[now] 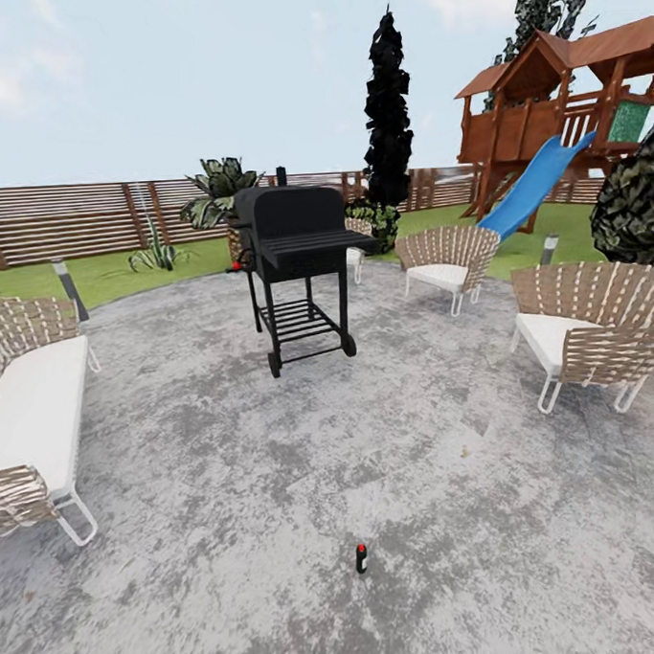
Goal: Pick up the pesticide atomizer in the garden and spray insectifuge to fully cover both potted plants in the garden.
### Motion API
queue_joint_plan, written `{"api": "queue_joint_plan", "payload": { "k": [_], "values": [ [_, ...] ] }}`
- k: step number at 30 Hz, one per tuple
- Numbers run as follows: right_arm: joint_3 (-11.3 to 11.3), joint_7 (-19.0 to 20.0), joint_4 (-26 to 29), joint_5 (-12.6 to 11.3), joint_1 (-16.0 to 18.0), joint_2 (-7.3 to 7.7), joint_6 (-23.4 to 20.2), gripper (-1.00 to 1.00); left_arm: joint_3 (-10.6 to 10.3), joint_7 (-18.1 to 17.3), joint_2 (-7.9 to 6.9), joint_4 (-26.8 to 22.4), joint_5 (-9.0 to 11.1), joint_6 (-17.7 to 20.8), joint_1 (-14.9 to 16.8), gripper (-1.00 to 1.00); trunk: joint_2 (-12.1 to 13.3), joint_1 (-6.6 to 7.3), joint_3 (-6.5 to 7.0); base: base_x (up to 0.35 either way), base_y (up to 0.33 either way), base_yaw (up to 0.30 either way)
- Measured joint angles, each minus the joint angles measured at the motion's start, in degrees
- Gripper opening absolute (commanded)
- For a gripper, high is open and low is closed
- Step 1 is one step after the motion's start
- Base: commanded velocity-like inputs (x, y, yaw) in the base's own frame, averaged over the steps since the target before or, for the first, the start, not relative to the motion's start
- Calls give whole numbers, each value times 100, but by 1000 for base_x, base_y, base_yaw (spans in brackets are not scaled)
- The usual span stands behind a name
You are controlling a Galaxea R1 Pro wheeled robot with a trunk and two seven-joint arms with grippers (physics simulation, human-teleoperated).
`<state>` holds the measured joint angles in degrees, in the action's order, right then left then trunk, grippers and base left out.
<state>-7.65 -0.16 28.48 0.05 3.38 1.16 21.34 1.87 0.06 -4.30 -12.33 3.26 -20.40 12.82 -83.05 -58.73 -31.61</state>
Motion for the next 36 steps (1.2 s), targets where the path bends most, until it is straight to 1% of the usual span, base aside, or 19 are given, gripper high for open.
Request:
{"api": "queue_joint_plan", "payload": {
  "k": [23,29,36],
  "values": [
    [1,0,14,2,0,0,0,100,11,4,-3,0,1,0,0,100,0,0,0,0,7,-300],
    [5,-7,8,2,1,0,7,100,14,-6,-8,-1,3,-7,0,100,0,0,0,0,207,-272],
    [51,28,-40,34,2,-8,1,100,9,-6,-9,-3,1,-7,-2,100,0,1,0,56,296,-37]
  ]
}}
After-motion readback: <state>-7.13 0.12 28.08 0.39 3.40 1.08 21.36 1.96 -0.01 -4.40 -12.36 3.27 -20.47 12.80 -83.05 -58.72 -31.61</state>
